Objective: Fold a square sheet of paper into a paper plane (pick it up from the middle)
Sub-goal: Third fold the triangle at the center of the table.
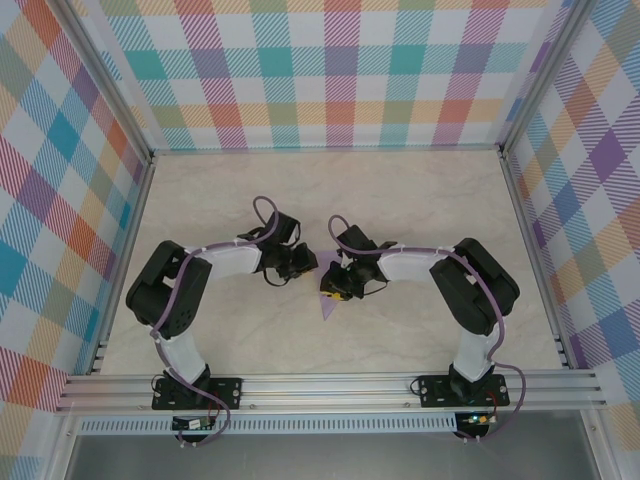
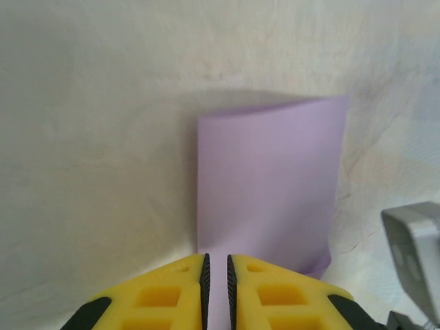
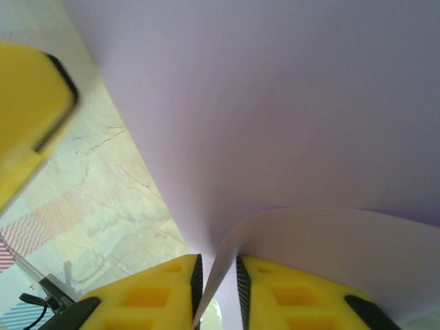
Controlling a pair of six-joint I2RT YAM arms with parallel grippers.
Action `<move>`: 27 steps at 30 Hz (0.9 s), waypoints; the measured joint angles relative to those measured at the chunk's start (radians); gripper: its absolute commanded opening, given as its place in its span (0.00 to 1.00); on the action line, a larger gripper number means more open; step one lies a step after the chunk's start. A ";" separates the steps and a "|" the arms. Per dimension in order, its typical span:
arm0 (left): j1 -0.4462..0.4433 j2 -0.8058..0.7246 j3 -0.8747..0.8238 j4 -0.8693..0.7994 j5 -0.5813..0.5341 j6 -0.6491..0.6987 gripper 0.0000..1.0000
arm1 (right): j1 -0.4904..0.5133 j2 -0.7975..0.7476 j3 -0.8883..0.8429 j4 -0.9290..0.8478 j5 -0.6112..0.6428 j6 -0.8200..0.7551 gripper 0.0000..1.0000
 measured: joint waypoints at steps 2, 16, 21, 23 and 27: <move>0.025 -0.025 -0.003 -0.010 -0.010 -0.008 0.19 | 0.000 0.000 0.004 0.002 -0.002 0.002 0.33; 0.068 -0.117 -0.096 -0.008 0.040 -0.055 0.20 | 0.003 0.000 0.007 0.014 -0.005 0.002 0.39; 0.068 -0.121 -0.119 0.022 0.093 -0.074 0.16 | 0.003 0.000 -0.002 0.013 -0.004 0.002 0.29; 0.066 -0.132 -0.132 0.036 0.112 -0.075 0.16 | 0.003 0.000 -0.007 0.014 -0.003 0.002 0.26; 0.049 -0.150 -0.145 0.045 0.139 -0.074 0.15 | 0.002 -0.003 -0.018 0.023 0.000 0.002 0.22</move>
